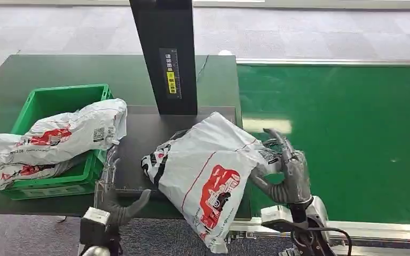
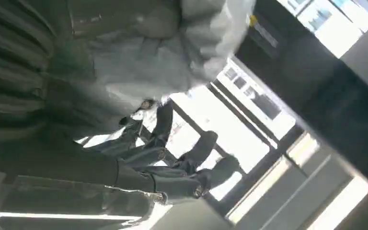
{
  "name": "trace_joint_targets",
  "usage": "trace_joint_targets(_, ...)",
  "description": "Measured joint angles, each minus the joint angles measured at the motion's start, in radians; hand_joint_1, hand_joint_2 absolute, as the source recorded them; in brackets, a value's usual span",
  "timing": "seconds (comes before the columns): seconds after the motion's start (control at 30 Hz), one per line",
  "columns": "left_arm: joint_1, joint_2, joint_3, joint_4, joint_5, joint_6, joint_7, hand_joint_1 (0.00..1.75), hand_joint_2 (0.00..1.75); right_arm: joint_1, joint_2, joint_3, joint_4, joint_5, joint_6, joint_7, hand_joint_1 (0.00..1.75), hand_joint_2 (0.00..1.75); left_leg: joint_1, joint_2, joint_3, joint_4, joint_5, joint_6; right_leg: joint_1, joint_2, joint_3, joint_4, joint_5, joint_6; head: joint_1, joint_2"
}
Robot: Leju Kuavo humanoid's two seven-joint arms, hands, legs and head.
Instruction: Moved the parcel from conveyor to table for the left to box.
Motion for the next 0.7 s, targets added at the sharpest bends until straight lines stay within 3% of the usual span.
trace_joint_targets(0.2,-0.012,0.010,-0.090,-0.048,-0.352,0.300,0.048,0.00,1.75,0.015,0.005,-0.025,-0.021,-0.002,0.056,0.014,0.00,1.75,0.000,0.000,0.000,0.000,0.000,0.000,0.000,0.000,0.000,0.000,0.000,0.000,0.000,0.000)
trace_joint_targets(0.37,-0.063,0.032,-0.153,-0.048,-0.472,0.362,0.121,0.00,1.75,0.008,0.003,-0.023,0.019,0.071,0.106,0.074,0.00,1.75,0.000,0.000,0.000,0.000,0.000,0.000,0.000,0.000,0.001,0.000,0.000,0.000,0.000,0.000)
trace_joint_targets(0.57,-0.112,0.072,-0.211,-0.046,-0.597,0.239,0.198,0.00,1.75,-0.020,0.002,-0.017,0.071,0.095,0.125,0.103,0.00,1.75,0.000,0.000,0.000,0.000,0.000,0.000,0.000,0.000,0.000,0.000,0.000,0.000,0.000,0.000)
trace_joint_targets(0.7,-0.146,0.104,-0.273,-0.015,-0.683,0.002,0.293,0.00,1.75,-0.036,-0.001,-0.013,0.096,0.097,0.140,0.103,0.00,1.75,0.000,0.000,0.000,0.000,0.000,0.000,0.000,0.000,0.000,0.000,0.000,0.000,0.000,0.000)
